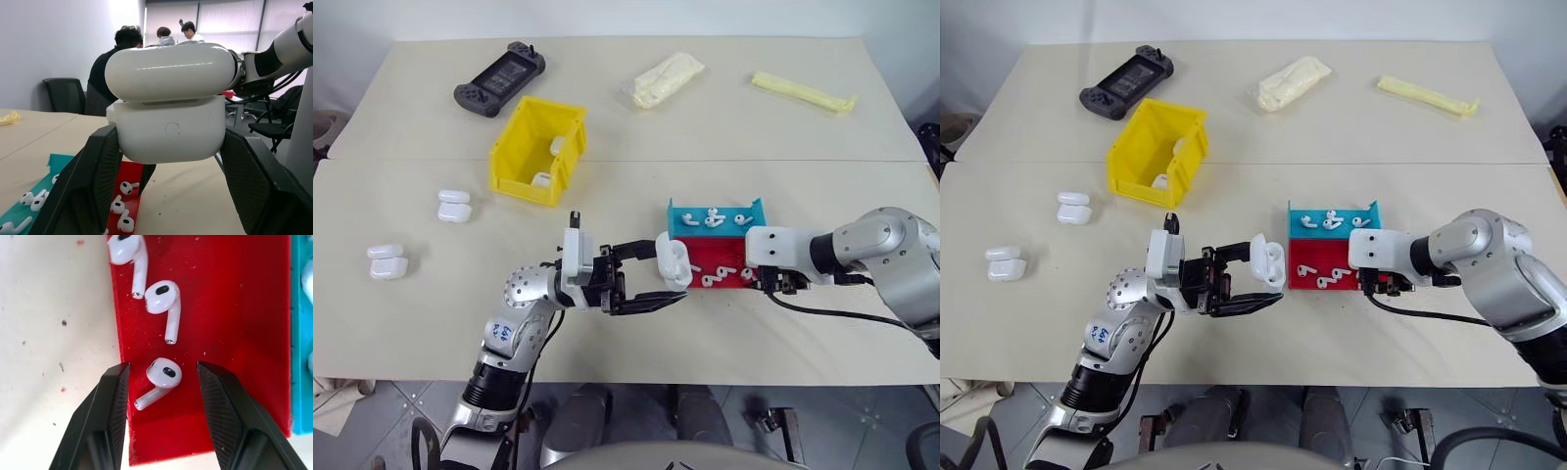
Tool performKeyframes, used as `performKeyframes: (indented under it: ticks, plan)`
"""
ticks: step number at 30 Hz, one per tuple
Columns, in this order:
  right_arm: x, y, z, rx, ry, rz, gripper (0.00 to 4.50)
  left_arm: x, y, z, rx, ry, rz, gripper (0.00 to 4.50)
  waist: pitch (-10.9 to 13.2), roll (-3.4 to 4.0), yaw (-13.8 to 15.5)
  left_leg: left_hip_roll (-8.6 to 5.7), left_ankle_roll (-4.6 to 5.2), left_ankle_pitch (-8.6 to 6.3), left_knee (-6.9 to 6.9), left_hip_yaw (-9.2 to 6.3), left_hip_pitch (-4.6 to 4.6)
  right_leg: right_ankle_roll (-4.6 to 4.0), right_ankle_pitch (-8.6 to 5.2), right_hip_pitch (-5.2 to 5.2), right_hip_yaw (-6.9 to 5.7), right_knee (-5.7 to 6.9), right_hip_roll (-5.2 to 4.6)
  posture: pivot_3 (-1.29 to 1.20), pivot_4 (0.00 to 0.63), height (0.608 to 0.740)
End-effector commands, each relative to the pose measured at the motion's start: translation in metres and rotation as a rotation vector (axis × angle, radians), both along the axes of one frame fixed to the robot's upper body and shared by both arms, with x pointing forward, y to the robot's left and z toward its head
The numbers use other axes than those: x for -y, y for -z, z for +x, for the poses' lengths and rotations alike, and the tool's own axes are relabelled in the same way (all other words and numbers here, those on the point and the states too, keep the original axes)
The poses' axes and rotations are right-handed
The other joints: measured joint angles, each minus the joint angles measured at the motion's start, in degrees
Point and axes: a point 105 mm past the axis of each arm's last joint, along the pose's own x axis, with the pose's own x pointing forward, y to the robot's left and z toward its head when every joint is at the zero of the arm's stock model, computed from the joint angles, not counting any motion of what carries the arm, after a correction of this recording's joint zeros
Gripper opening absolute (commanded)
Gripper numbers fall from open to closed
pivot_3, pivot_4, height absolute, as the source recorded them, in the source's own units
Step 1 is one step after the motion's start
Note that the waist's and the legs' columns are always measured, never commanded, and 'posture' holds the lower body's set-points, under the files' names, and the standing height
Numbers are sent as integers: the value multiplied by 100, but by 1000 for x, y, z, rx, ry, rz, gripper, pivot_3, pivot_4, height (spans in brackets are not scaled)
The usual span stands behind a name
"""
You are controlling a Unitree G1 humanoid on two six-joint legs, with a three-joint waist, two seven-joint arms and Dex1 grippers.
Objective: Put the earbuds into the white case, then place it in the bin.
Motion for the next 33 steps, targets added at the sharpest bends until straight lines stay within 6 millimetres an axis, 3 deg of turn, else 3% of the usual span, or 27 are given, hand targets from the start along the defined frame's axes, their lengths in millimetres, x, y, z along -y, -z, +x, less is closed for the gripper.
performKeyframes:
  ticks: [1,11,33]
  plan:
    - [-5,-4,-5,-34,53,57,2236,0,-8,-5,38,8,-15,2758,0,0,2,0,0,0,0,0,0,0,0,0,0,0,0,0,150,740]
    - [-4,-9,-5,-51,209,97,2236,1,-8,-3,44,3,-15,2758,0,0,9,-2,0,0,0,0,-1,0,0,0,0,-1,-3,0,150,740]
    - [0,-8,-7,-19,167,8,2236,1,-8,0,53,-7,-14,2758,0,0,9,-1,0,0,-1,0,-2,0,0,-1,-1,-2,-2,0,150,740]
